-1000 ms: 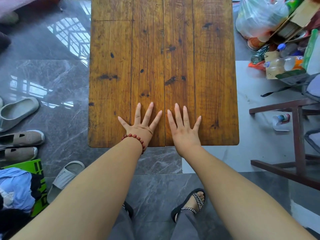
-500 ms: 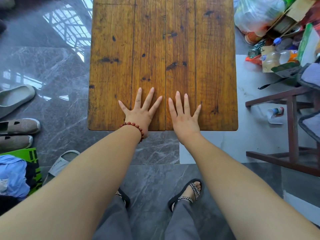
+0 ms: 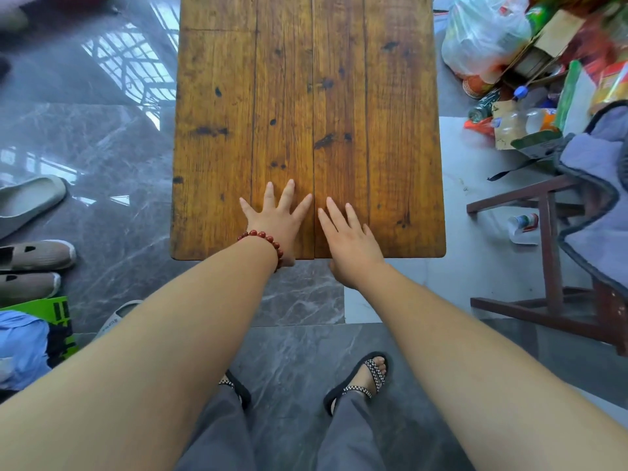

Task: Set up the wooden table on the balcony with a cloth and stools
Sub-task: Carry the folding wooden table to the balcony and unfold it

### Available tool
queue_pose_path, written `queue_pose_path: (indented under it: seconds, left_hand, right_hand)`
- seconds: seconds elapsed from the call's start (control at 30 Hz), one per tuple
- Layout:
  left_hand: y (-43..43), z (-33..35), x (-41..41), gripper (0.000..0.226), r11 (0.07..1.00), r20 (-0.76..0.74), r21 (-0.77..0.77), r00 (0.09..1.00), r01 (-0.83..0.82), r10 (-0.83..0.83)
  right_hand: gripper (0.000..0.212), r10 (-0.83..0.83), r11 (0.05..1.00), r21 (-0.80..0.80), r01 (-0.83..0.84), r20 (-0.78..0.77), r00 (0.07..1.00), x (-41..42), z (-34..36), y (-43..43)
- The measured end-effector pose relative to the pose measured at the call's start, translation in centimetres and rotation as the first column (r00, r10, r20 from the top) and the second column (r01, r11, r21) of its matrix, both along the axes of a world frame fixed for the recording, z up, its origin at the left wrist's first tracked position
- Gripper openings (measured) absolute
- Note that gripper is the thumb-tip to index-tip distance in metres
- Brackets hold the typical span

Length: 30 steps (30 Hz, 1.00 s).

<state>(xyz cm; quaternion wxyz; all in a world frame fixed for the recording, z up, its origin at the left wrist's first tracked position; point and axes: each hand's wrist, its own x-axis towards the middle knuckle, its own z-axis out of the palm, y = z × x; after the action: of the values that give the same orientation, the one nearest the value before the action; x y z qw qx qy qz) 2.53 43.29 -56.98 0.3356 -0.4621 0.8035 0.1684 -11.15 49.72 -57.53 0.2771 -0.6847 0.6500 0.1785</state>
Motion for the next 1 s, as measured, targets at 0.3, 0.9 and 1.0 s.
queue_pose_path:
  seconds: [0.3,0.9,1.0]
  left_hand:
    - [1.2,5.9,1.8,0.071,0.978,-0.314,-0.093,0.937,-0.189,0.152]
    - [4.3,31.3,4.4,0.045,0.724,-0.805,0.349,0.205,-0.595,0.557]
    - [5.0,34.9,3.6,0.039,0.725,-0.828,0.384,0.134,-0.572,0.544]
  right_hand:
    - [0.081,-0.064,0.996,-0.059,0.072,0.132,0.989,1.0,5.2,0.4]
    - [0.056,-0.252,0.746,-0.307,0.59,0.691,0.678,6.0,30.2,2.3]
    - [0.054,-0.225,0.702,-0.349,0.621,0.719,0.658,5.6,34.1,2.9]
